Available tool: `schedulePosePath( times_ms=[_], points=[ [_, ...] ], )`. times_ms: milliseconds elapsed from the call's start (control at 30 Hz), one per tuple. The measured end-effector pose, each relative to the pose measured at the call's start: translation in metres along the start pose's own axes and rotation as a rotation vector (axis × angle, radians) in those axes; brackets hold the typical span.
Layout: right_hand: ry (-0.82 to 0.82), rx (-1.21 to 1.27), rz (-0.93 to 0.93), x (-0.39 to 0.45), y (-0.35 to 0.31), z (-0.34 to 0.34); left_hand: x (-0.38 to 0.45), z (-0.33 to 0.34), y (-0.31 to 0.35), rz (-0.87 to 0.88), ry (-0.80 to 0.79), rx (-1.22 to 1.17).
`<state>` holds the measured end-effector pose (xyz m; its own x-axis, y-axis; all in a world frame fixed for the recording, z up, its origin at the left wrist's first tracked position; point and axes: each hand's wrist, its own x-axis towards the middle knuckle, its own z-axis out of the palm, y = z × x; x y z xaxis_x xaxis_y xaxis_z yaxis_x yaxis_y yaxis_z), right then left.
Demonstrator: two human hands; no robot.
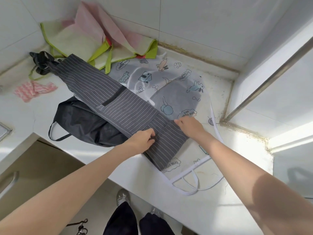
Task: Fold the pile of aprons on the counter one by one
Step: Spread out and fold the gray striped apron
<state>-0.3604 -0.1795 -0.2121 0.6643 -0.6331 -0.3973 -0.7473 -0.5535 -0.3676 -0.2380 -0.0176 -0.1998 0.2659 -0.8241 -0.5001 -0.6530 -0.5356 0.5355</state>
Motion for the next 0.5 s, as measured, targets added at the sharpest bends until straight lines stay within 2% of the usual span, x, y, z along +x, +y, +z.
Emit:
schedulePosePath(
  times_ms=[133,200,300,433,500],
  points=[
    [-0.027,-0.131,-0.107,-0.011,-0.001,0.001,-0.009,-0.011,-0.016,-0.016,-0.119,-0.069],
    [-0.032,-0.187,-0.123,-0.015,-0.001,-0.002,-0.011,-0.008,-0.020,-0.044,-0.076,-0.074],
    [-0.028,-0.248,-0.118,-0.014,-0.002,-0.003,-0.012,-0.003,-0.016,-0.024,0.070,-0.096],
    [0.002,-0.256,-0.094,-0.015,-0.008,0.000,-0.013,0.007,-0.007,0.090,0.054,0.289],
    [0.067,-0.351,-0.193,-0.022,-0.006,-0.003,-0.015,0.013,-0.003,0.127,0.080,0.473]
  ],
)
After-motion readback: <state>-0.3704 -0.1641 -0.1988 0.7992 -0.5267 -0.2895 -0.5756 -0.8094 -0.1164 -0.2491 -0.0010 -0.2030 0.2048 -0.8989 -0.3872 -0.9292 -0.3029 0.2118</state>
